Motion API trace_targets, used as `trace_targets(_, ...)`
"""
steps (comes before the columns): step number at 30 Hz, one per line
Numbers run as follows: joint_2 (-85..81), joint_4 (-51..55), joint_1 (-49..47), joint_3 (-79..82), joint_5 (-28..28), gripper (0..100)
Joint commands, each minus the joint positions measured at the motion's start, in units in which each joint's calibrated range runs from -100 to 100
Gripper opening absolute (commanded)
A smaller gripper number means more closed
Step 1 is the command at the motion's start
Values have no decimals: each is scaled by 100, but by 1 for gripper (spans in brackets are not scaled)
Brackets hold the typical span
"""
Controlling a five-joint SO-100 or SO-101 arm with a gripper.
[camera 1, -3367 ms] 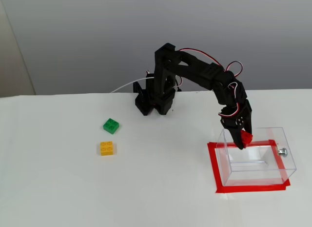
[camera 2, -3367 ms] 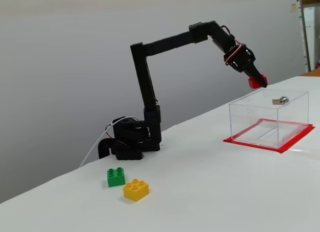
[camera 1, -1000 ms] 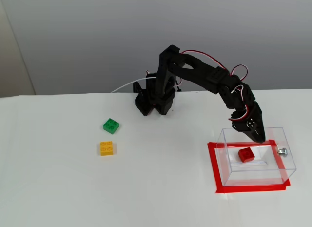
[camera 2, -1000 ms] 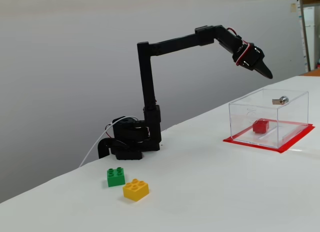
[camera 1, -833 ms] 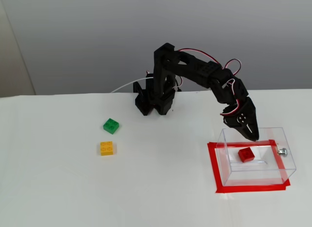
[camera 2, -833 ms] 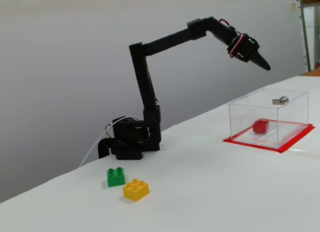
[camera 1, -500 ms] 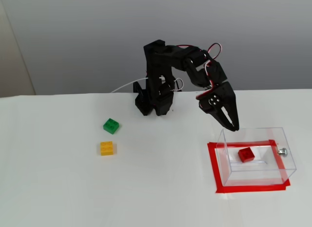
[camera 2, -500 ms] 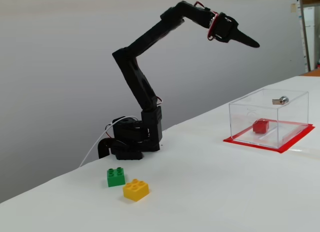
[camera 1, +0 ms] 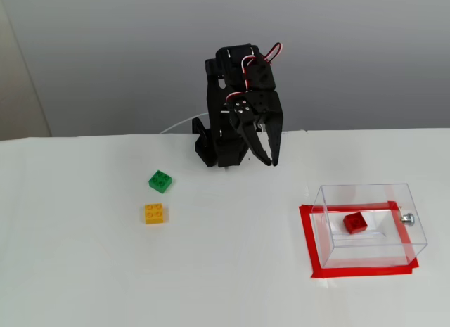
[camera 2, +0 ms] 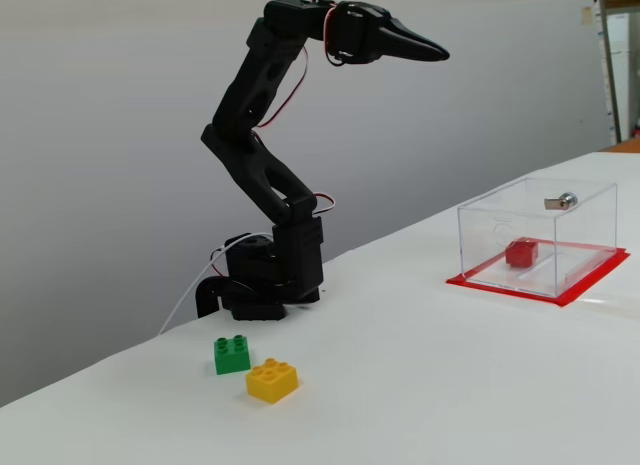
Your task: Pick the red lego brick and place it into the transparent box
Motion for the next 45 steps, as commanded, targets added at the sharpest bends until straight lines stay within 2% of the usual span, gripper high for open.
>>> trace_targets(1,-635,-67,382,400,-17,1)
trace_targets(19,-3995,-58,1143,3347,40,2)
trace_targets(30,-5319,-58,1165,5490,40,2)
trace_targets(45,-5370,-76,1165,7362,35,1)
